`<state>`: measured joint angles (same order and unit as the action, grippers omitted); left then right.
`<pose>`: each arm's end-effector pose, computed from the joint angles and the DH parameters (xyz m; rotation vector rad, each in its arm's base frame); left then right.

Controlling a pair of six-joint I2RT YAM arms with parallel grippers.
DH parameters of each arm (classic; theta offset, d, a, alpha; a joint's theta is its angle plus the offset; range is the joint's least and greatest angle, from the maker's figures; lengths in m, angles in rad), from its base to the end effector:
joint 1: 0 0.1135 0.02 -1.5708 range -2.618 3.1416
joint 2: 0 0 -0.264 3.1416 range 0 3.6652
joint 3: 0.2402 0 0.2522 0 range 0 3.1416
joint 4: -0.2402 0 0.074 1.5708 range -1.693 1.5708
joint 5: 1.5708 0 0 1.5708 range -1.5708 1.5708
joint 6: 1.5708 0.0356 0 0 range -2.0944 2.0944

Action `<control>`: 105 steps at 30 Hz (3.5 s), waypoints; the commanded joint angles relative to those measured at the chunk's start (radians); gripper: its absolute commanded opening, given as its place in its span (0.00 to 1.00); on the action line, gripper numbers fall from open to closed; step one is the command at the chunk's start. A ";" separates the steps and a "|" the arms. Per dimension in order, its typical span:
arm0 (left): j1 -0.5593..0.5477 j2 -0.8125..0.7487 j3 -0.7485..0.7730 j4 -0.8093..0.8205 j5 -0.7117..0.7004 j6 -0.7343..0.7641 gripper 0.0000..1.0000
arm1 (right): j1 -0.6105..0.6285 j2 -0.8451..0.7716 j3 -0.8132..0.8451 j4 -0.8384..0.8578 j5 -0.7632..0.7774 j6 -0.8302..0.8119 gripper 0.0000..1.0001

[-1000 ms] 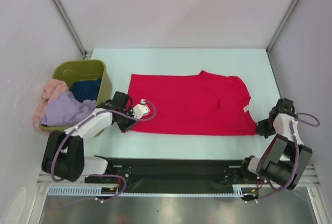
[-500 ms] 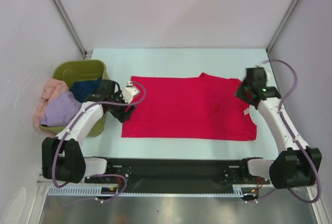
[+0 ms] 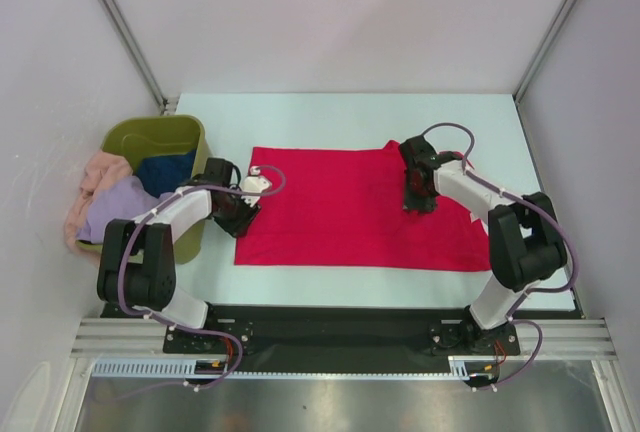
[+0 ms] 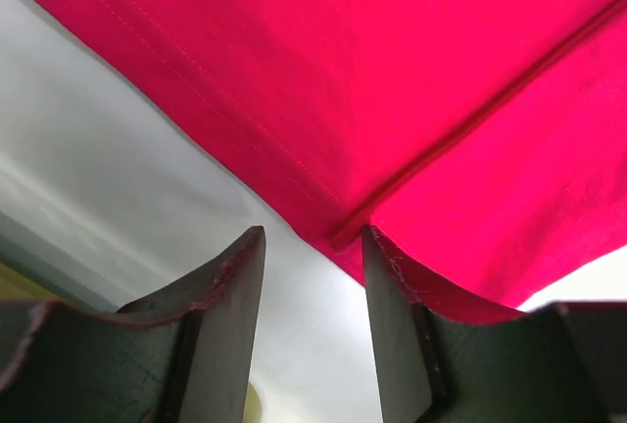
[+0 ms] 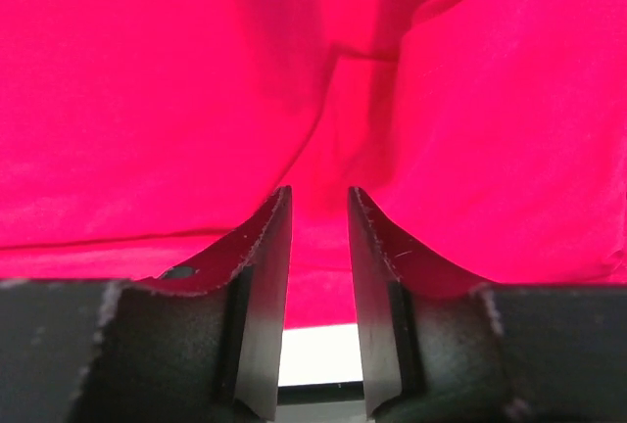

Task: Fold and stack the t-shirts
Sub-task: Fold the tshirt

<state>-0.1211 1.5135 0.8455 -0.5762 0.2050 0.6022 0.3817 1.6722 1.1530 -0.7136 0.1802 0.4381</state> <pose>0.2664 -0.0397 0.1693 1.0247 2.5759 -0.1681 0.3043 0.1153 0.2038 0.1204 2.7584 -0.0410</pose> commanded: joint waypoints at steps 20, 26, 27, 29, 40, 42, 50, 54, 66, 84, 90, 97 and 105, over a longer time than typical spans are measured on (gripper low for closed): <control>0.000 0.011 -0.031 0.010 0.083 0.021 0.36 | -0.069 0.179 0.103 0.069 0.048 -0.068 0.04; 0.000 0.011 -0.002 -0.010 0.074 0.008 0.00 | -0.070 0.147 0.108 0.074 0.057 -0.068 0.00; 0.001 0.007 0.007 -0.017 0.074 0.008 0.00 | -0.069 0.132 0.109 0.074 0.067 -0.068 0.00; 0.000 -0.013 0.013 -0.028 0.074 0.005 0.00 | -0.070 0.112 0.105 0.078 0.067 -0.070 0.00; 0.000 -0.044 0.053 -0.031 0.060 -0.018 0.00 | -0.026 0.050 0.106 0.190 0.010 -0.108 0.00; 0.000 -0.035 0.049 -0.027 0.053 -0.018 0.00 | -0.015 0.066 0.108 0.219 0.010 -0.114 0.00; 0.000 -0.027 0.020 -0.030 0.060 -0.015 0.00 | 0.000 0.141 0.122 0.247 -0.016 -0.108 0.00; 0.000 -0.029 0.010 -0.030 0.051 -0.012 0.01 | 0.005 0.146 0.113 0.264 -0.030 -0.108 0.03; 0.000 -0.073 0.119 -0.050 0.009 -0.051 0.58 | -0.131 -0.009 0.180 0.249 -0.223 -0.130 0.76; 0.001 0.352 0.651 0.145 -0.110 -0.442 0.62 | -0.426 0.665 0.982 -0.099 -0.214 -0.309 0.46; 0.014 0.539 0.818 0.145 -0.108 -0.495 0.63 | -0.422 0.811 1.163 -0.172 -0.197 -0.354 0.50; 0.040 0.724 1.012 0.081 -0.098 -0.512 0.64 | -0.414 0.825 1.148 -0.173 -0.205 -0.400 0.48; 0.043 0.790 1.007 0.047 -0.020 -0.480 0.62 | -0.389 0.813 1.122 -0.239 -0.182 -0.437 0.50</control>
<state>-0.0803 2.2860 1.8225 -0.5030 0.1390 0.1154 -0.0269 2.4985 2.2669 -0.8997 -0.0303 0.0414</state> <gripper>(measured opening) 0.623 0.497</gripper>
